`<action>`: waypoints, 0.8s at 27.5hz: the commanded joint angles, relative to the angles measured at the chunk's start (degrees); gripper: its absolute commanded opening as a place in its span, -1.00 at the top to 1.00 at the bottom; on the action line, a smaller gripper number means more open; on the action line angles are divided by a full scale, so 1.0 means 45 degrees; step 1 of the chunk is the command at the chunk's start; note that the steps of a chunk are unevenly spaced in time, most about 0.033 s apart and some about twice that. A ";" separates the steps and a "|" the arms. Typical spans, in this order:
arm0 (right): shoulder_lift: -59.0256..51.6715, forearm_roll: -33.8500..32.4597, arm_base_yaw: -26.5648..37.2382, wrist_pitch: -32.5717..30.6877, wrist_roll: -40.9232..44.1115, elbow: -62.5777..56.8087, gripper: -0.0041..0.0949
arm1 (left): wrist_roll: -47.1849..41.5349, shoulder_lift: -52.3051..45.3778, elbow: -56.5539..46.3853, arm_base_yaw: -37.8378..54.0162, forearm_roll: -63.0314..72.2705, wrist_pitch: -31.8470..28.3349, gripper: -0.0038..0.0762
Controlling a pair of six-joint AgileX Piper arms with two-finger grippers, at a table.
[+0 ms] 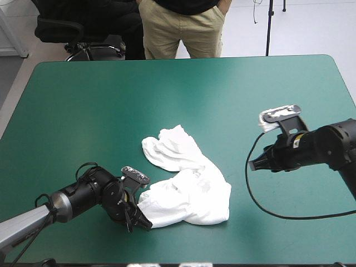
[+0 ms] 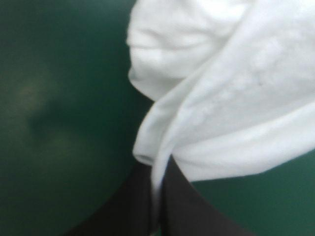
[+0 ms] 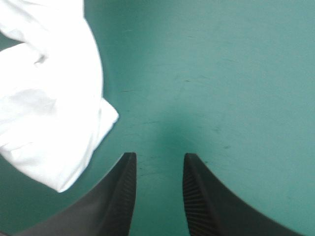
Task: Fold the cloth
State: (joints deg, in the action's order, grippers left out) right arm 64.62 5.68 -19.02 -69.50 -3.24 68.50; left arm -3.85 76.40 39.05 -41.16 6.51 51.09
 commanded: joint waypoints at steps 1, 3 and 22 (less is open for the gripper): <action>0.0322 -0.0050 -0.1405 0.1128 0.0314 0.0334 0.09 | 0.0021 0.0033 -0.0048 -0.0137 0.0609 -0.0685 0.95; 0.0789 -0.0127 -0.1946 0.1204 0.0720 0.0334 -0.12 | 0.0021 0.0033 -0.0048 -0.0137 0.0663 -0.0660 0.95; 0.5268 0.0226 -0.3137 0.2722 0.0720 0.0291 -0.11 | 0.0021 0.0033 -0.0048 -0.0137 0.1146 -0.0706 0.95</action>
State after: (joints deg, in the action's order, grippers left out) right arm 88.51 7.12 -32.28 -59.46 0.00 68.45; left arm -3.49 76.40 38.96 -41.16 7.05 51.08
